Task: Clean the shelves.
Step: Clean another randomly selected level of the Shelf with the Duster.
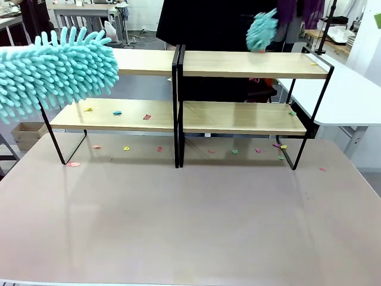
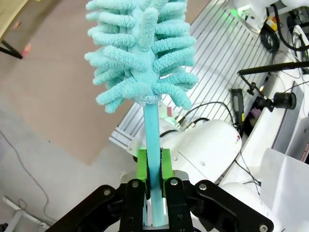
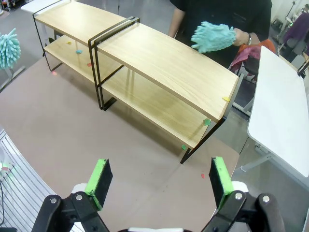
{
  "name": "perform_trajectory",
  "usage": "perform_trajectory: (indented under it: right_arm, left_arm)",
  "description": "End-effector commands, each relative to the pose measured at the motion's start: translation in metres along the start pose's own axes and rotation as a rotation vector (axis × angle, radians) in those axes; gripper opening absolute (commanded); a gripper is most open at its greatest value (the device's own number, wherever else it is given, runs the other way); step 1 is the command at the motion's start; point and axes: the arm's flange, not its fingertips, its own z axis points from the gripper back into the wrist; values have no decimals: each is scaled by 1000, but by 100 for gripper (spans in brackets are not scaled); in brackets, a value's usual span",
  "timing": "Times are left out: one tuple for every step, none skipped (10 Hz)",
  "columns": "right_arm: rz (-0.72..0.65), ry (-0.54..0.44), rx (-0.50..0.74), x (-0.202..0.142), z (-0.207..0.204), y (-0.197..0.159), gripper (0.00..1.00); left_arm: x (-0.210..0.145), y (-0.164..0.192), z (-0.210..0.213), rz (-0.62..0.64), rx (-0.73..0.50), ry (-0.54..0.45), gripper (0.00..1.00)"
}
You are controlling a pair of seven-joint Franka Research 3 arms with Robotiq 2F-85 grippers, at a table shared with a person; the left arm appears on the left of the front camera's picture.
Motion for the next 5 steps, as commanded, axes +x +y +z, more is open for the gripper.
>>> perform_trajectory:
  right_arm:
    - [-1,-3,12,-1,0,-1,100]
    - [-1,-3,12,-1,0,-1,100]
    - [-1,-3,12,-1,0,-1,100]
    - [-1,-3,12,-1,0,-1,100]
    - [-1,-3,12,-1,0,-1,100]
  left_arm:
    - [0,0,6,3,0,3,12]
    - [0,0,6,3,0,3,12]
    - [0,0,0,0,0,0,12]
    - [4,-3,-18,18,2,49,12]
    - [4,-11,-30,75,43,70,12]
